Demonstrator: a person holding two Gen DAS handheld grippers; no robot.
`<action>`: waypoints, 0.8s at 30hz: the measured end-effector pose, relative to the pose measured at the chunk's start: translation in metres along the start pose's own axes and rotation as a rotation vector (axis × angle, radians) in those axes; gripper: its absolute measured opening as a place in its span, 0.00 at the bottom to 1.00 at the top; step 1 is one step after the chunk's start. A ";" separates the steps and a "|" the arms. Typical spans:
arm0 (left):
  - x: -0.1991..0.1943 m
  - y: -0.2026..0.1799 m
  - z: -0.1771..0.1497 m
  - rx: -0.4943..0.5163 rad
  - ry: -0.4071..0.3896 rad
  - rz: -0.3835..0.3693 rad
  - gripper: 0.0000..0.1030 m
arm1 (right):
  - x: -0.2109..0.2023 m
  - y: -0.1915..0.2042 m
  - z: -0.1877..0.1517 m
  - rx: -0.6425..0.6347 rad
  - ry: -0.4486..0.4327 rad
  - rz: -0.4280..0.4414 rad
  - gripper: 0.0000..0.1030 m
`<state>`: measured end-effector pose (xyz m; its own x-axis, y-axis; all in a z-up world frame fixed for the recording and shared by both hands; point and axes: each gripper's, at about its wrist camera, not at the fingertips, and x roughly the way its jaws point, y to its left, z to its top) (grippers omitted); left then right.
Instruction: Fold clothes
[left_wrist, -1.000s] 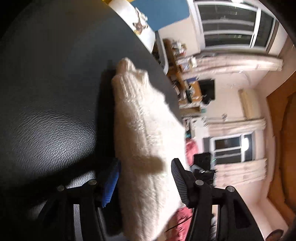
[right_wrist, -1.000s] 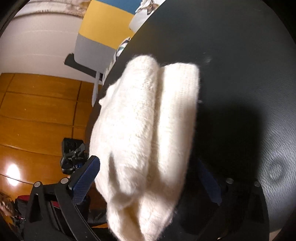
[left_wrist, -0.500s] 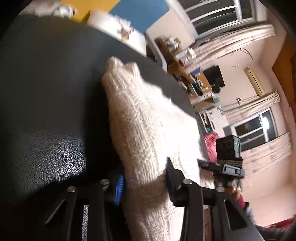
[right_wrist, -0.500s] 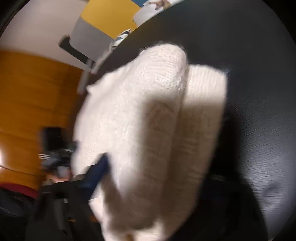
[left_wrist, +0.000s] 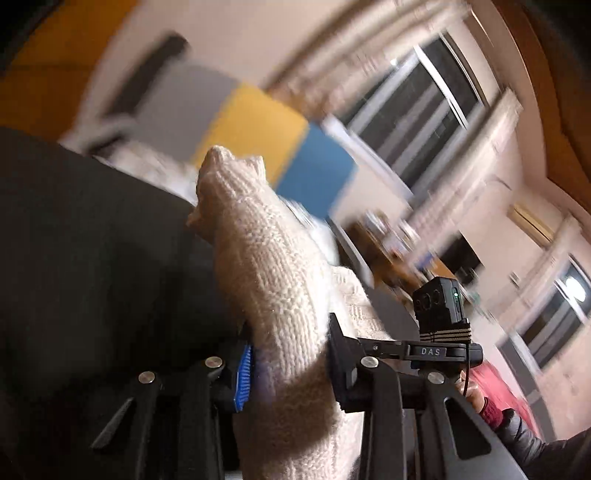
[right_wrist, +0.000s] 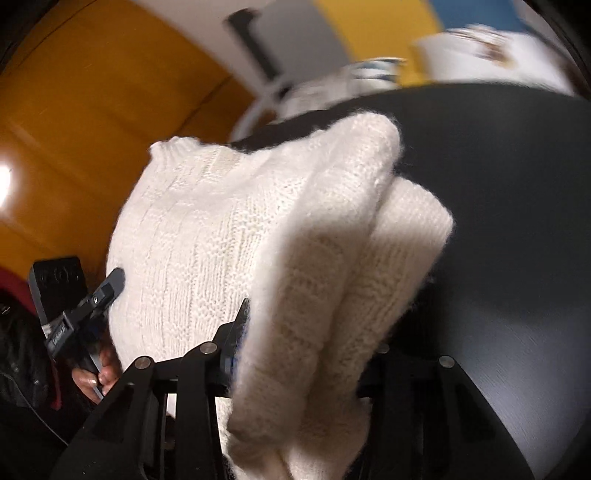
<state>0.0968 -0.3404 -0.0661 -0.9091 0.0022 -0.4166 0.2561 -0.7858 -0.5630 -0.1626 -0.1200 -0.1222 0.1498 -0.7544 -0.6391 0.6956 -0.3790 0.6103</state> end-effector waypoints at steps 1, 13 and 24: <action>-0.009 0.014 0.003 -0.026 -0.020 0.042 0.33 | 0.017 0.014 0.016 -0.039 0.019 0.022 0.43; -0.013 0.146 -0.023 -0.385 0.031 0.397 0.39 | 0.199 0.069 0.097 -0.186 0.275 -0.062 0.50; -0.064 0.133 -0.013 -0.309 -0.018 0.485 0.43 | 0.119 0.126 0.126 -0.389 0.106 0.055 0.50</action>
<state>0.1935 -0.4365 -0.1236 -0.6683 -0.3266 -0.6684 0.7270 -0.4773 -0.4937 -0.1456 -0.3253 -0.0628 0.2512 -0.7010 -0.6674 0.8954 -0.0935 0.4353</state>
